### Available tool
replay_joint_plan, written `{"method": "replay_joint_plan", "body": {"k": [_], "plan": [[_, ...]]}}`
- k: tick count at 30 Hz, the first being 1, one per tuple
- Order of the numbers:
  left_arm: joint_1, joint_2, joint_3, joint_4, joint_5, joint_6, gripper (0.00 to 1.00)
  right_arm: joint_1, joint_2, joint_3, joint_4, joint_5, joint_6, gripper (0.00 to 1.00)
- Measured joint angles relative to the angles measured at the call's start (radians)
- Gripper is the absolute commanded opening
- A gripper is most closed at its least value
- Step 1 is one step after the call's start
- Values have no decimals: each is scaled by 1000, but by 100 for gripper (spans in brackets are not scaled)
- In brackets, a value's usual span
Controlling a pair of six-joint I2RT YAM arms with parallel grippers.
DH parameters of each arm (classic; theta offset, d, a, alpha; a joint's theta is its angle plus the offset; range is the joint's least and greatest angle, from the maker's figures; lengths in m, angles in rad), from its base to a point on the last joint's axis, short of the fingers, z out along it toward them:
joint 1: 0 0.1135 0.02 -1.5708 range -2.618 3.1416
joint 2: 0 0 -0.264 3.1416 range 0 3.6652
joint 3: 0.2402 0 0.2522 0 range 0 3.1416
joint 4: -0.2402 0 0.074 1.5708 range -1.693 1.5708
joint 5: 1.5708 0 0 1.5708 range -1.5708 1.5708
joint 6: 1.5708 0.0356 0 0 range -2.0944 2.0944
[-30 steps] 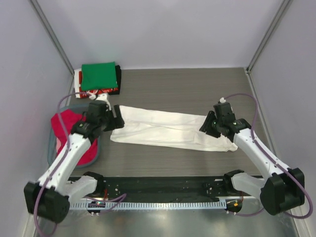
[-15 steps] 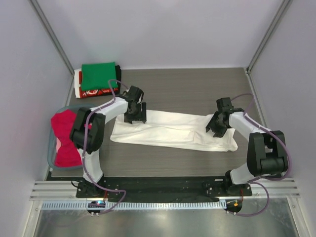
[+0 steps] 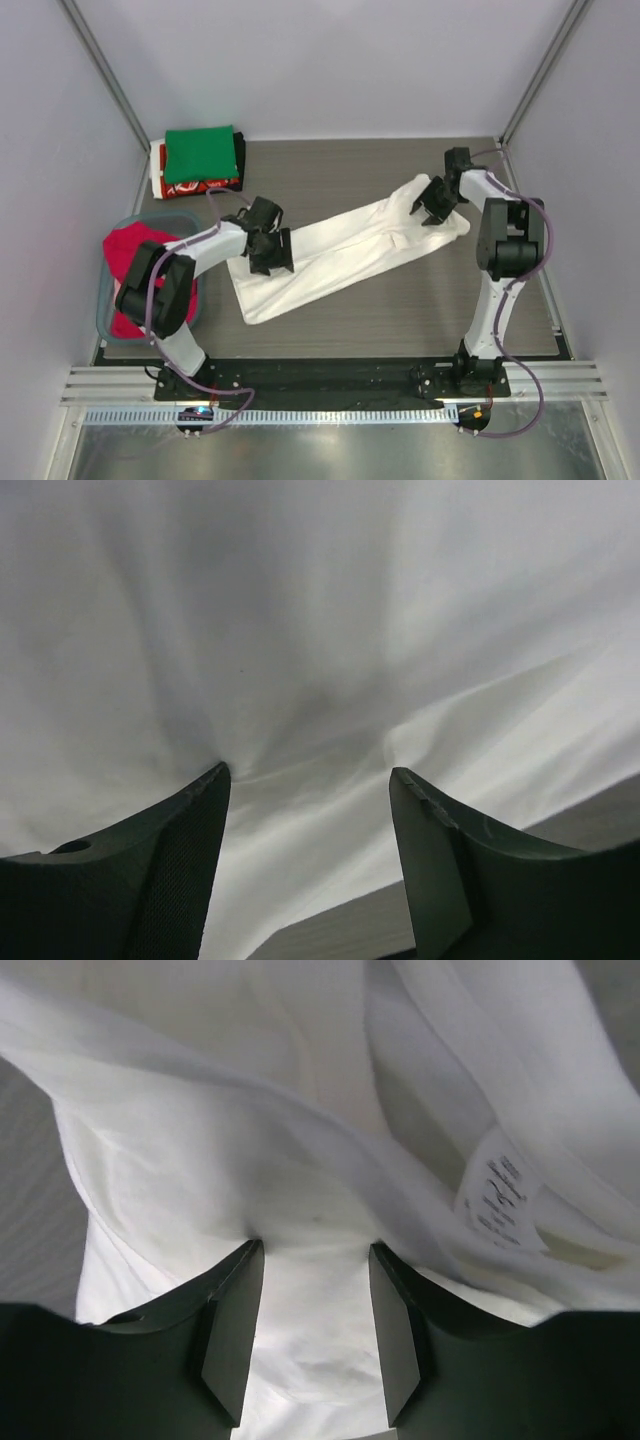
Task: Fold and stack the t-shirts
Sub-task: Fold the tshirt
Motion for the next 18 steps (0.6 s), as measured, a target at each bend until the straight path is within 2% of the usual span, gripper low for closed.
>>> {"method": "replay_joint_plan", "body": {"k": [4, 9, 11, 13, 18], "plan": [[-100, -89, -122, 64, 79, -171, 67, 59, 246, 374, -41, -49, -12, 54], [-363, -82, -158, 174, 183, -417, 66, 164, 529, 831, -42, -129, -31, 56], [-448, -56, -146, 207, 211, -485, 67, 202, 608, 959, -40, -167, -30, 56], [-493, -27, -117, 212, 219, -527, 66, 230, 658, 1028, -19, -198, -27, 56], [-507, 24, -63, 203, 219, -574, 65, 268, 685, 1041, 69, -242, -22, 58]]}}
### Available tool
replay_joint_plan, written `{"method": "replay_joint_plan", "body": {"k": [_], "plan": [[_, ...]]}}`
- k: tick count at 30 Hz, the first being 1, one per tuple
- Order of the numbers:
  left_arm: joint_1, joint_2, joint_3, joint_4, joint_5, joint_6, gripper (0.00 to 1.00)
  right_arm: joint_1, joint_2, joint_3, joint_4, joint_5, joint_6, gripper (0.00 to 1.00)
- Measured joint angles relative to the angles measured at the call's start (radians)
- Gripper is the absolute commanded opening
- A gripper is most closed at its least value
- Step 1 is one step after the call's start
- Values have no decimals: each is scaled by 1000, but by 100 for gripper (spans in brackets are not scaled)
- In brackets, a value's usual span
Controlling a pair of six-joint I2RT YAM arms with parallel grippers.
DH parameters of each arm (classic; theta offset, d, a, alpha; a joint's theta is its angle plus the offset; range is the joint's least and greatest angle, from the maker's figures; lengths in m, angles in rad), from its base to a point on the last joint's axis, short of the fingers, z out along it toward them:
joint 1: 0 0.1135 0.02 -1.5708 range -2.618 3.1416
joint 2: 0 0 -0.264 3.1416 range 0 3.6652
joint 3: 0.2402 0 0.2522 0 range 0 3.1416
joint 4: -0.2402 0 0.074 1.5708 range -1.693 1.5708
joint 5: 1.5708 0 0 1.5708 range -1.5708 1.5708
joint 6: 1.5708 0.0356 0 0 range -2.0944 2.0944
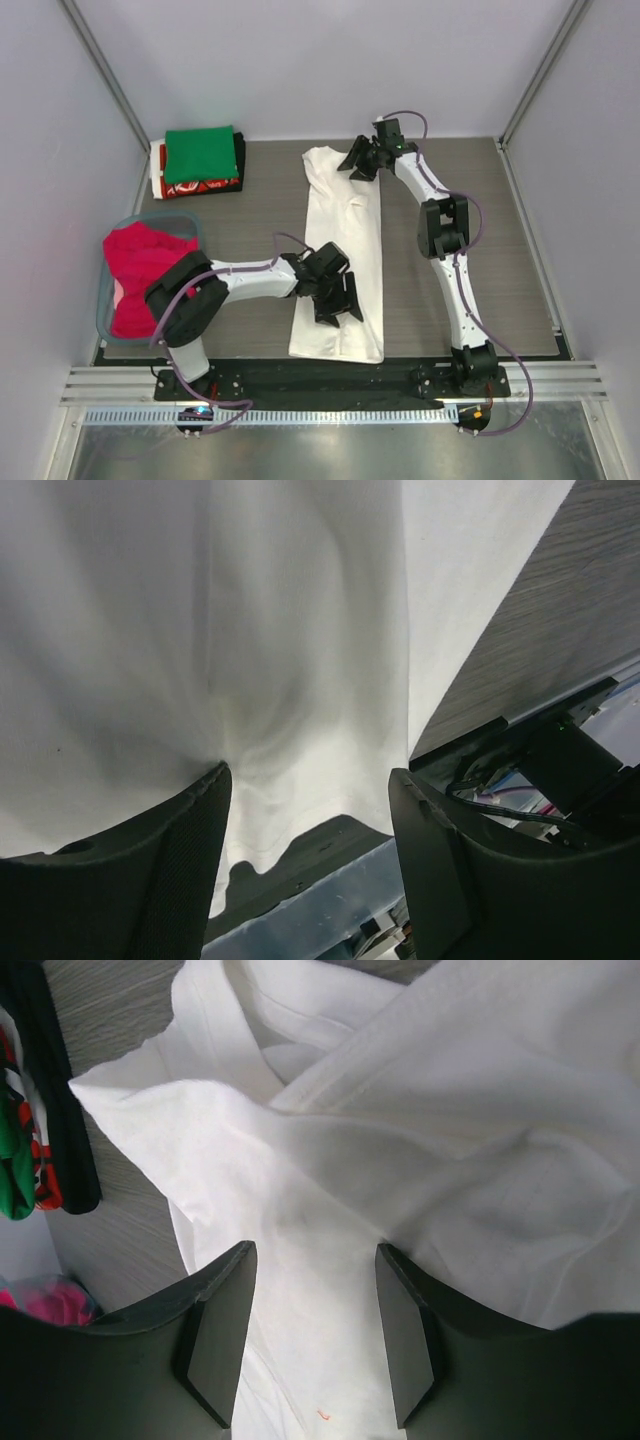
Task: Fold and stack the t-shirts
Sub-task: Fold the tshirt
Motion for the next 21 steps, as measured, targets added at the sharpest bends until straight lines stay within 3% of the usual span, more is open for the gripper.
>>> {"method": "replay_joint_plan", "body": {"k": [5, 12, 15, 18, 21], "plan": [[2, 25, 63, -55, -20, 6, 66, -3, 17, 3, 66, -47, 13, 61], [2, 48, 366, -237, -129, 124, 71, -3, 34, 53, 142, -50, 50, 67], [2, -3, 429, -298, -216, 164, 72, -3, 11, 50, 199, -61, 76, 67], [2, -97, 435, -364, -310, 204, 73, -4, -105, -47, 232, -69, 81, 67], [5, -193, 434, -429, -402, 235, 73, -3, -329, -244, 224, -45, 71, 65]]}}
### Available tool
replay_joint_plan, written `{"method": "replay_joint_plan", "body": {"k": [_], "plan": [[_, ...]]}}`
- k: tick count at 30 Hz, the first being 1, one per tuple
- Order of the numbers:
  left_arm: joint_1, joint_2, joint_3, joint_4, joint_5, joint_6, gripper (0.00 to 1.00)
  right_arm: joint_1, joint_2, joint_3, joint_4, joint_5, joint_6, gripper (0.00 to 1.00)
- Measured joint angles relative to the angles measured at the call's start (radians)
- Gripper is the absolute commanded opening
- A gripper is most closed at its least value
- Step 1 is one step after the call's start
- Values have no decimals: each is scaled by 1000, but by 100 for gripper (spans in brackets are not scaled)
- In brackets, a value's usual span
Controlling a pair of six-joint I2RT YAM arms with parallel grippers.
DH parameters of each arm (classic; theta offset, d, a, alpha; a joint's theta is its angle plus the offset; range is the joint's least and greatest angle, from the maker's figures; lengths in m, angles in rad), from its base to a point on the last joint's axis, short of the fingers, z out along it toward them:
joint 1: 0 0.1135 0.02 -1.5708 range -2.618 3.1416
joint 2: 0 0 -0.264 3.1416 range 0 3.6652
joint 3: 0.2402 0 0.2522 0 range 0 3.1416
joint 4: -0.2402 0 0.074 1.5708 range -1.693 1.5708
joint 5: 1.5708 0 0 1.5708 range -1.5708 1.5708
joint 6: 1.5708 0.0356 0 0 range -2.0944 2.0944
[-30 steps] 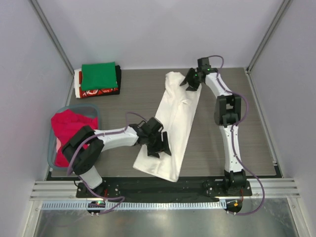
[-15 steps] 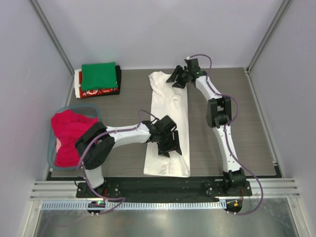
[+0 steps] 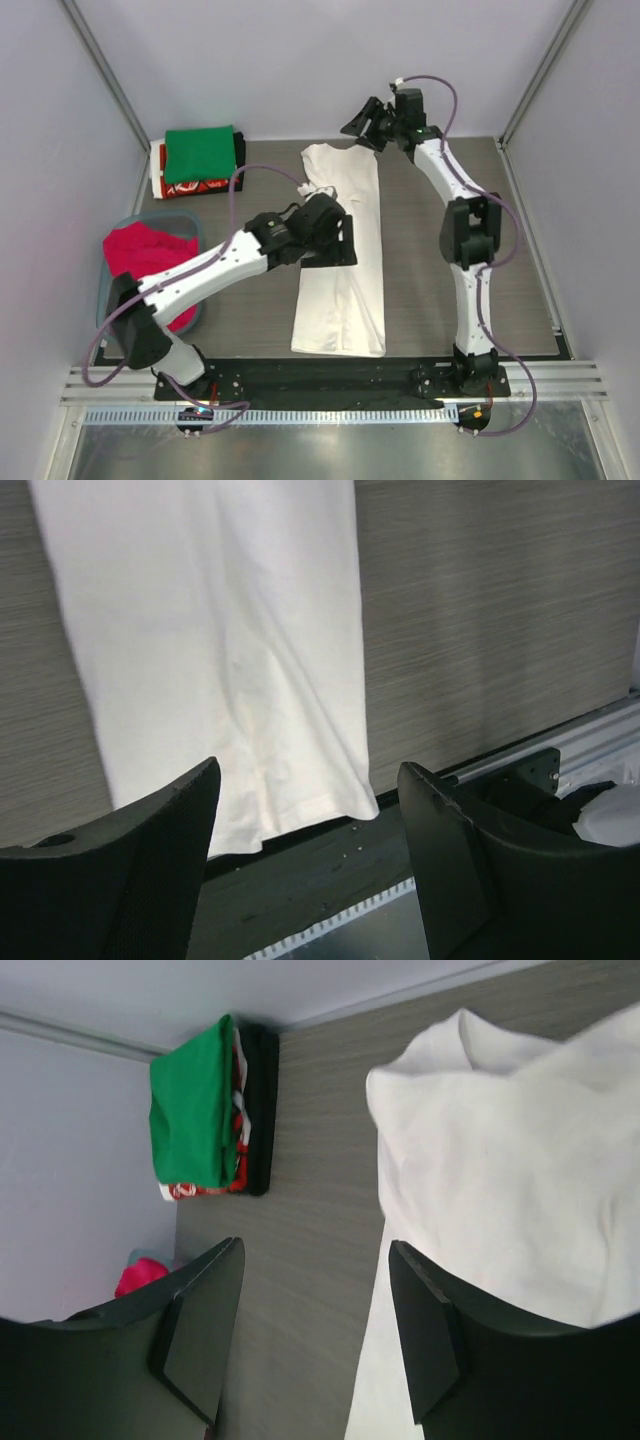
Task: Fold and stack the t-shirts
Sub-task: Fold the tshirt
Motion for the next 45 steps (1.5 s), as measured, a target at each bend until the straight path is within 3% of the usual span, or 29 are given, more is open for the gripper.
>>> {"method": "replay_joint_plan", "body": {"k": [7, 13, 20, 27, 33, 45], "plan": [[51, -290, -176, -72, -132, 27, 72, 35, -816, -695, -52, 253, -49, 61], [69, -457, -438, -71, -136, -6, 70, 123, -1241, -1213, -214, 353, -16, 60], [69, -580, -711, -5, -72, -94, 69, 280, -1447, -1582, -406, 372, 122, 57], [69, -644, -857, 64, -16, -181, 66, 498, -1589, -1800, -354, 370, 310, 57], [69, -694, -949, 122, 23, -237, 64, 616, -1544, -1840, -292, 390, 418, 56], [69, -712, -1053, 230, 93, -332, 60, 647, -1511, -1867, -234, 404, 481, 55]]}}
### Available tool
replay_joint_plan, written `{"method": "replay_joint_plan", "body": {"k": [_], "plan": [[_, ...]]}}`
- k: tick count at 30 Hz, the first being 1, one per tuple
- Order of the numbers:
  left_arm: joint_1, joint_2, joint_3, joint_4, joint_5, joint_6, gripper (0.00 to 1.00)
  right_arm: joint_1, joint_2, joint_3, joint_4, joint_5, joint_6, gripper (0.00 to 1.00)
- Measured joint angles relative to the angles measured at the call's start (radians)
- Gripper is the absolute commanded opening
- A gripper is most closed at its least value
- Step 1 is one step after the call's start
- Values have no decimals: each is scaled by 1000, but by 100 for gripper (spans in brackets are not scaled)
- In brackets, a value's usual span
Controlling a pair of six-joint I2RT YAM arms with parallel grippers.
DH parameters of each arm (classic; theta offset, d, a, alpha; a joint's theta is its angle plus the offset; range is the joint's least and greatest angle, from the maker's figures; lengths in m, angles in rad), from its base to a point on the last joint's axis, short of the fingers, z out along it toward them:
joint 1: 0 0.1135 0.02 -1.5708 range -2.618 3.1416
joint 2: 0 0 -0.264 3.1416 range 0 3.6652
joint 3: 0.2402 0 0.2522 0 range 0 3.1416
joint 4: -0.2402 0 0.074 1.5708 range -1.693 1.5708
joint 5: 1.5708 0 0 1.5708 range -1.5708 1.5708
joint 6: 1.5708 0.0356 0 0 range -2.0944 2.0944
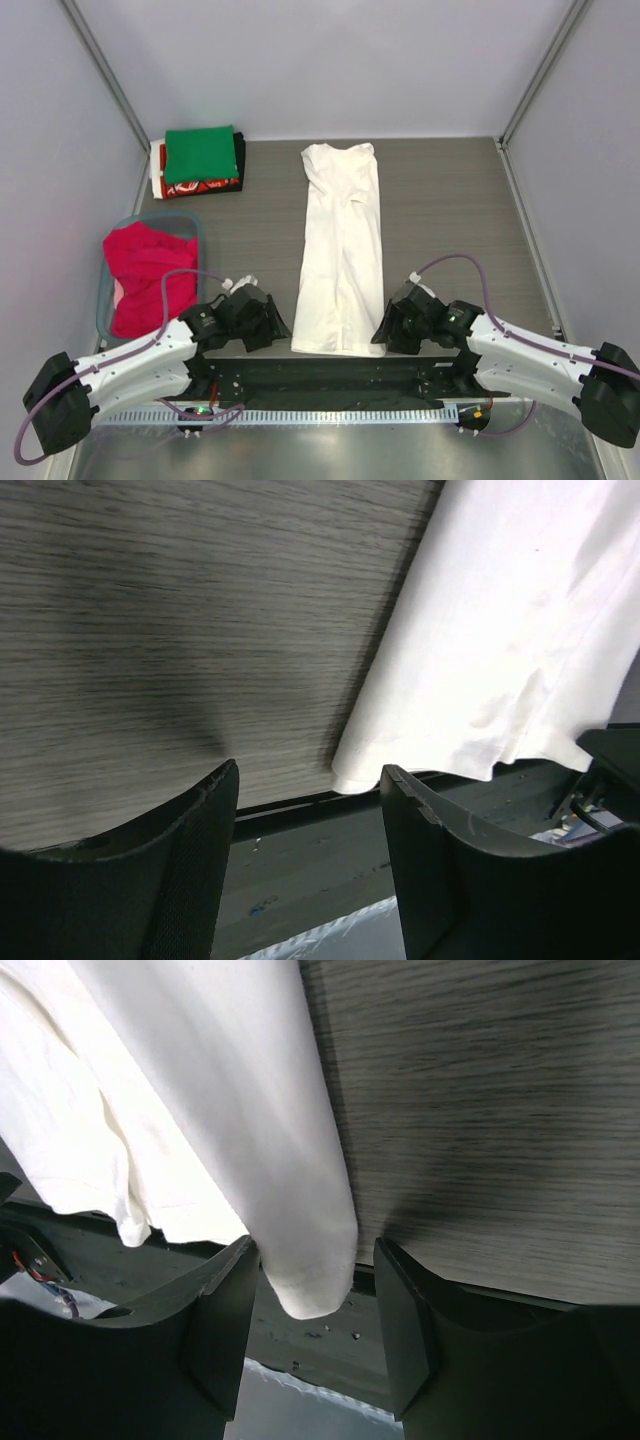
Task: Fold and stack the t-shirts
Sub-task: Fold the tshirt
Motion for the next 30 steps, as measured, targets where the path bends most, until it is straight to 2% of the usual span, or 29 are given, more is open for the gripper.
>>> {"method": "replay_joint_plan", "body": {"k": [10, 17, 20, 22, 23, 24, 26, 30], "plan": [[-14, 5, -55, 103, 50, -57, 56, 2, -45, -67, 89, -24, 30, 50], [-36, 67, -55, 183, 64, -72, 49, 2, -45, -92, 141, -41, 44, 39], [-40, 96, -55, 211, 66, -76, 41, 2, -45, -100, 150, -42, 46, 33], [-42, 115, -55, 226, 68, -84, 29, 3, -42, -103, 154, -43, 46, 29], [-43, 122, -55, 230, 67, -86, 24, 3, -39, -103, 157, -44, 46, 23], [-45, 130, -55, 232, 66, -89, 13, 3, -37, -104, 158, -43, 42, 21], [-47, 144, -51, 234, 62, -93, 3, 3, -31, -104, 154, -41, 36, 12], [-47, 158, 3, 208, 54, -86, 0, 3, -10, -73, 112, -26, 8, 6]]}}
